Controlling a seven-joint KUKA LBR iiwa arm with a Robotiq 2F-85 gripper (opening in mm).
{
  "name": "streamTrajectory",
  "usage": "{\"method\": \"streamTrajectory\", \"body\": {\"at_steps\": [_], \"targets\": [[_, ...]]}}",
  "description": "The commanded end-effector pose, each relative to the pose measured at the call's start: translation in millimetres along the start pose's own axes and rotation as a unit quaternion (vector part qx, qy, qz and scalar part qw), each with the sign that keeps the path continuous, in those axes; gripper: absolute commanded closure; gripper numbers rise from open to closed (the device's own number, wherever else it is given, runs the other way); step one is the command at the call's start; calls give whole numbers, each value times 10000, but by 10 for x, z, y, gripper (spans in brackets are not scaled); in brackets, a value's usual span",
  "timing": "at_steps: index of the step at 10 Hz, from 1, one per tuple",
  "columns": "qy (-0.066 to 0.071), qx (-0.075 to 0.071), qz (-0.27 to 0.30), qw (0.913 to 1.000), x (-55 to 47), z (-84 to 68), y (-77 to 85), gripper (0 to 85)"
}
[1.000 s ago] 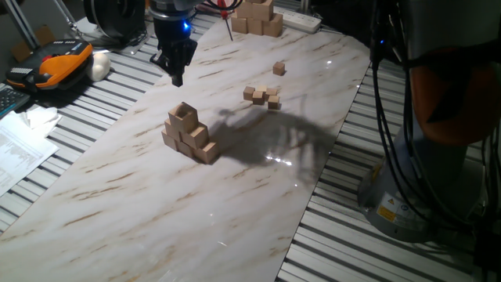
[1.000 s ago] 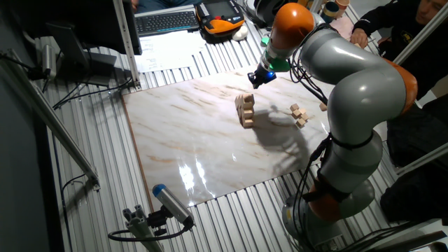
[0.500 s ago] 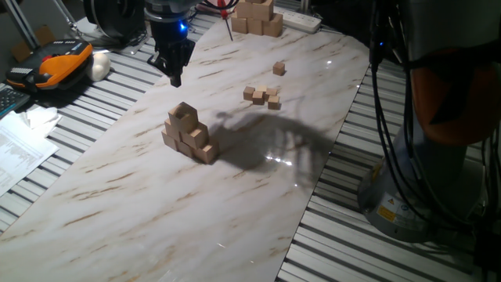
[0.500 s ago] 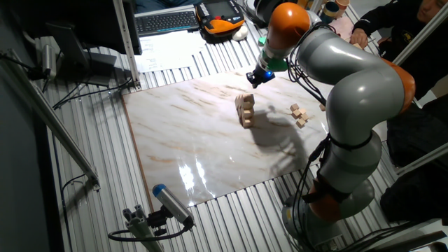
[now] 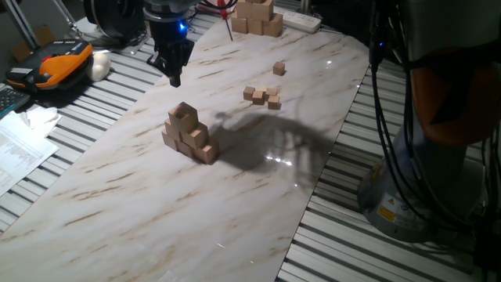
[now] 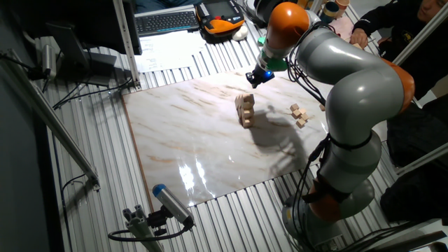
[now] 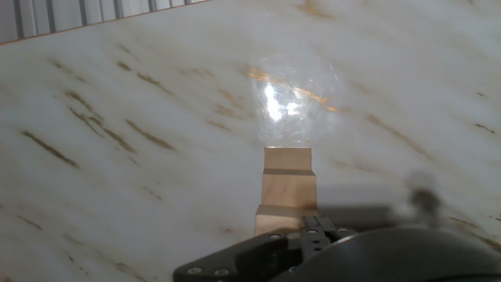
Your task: Stack the blocks into a pyramid shape
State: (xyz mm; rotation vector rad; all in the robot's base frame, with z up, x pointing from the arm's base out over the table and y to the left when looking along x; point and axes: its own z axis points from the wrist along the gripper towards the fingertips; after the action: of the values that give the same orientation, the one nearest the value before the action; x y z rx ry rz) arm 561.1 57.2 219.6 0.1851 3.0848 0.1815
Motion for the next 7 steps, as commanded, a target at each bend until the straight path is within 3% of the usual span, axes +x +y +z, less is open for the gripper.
{"method": "streamTrajectory", "body": {"at_steps": [1, 7], "targets": [[-5, -8, -8, 10000, 0, 1, 2, 850], [-36, -2, -51, 10000, 5, -8, 22, 850]]}}
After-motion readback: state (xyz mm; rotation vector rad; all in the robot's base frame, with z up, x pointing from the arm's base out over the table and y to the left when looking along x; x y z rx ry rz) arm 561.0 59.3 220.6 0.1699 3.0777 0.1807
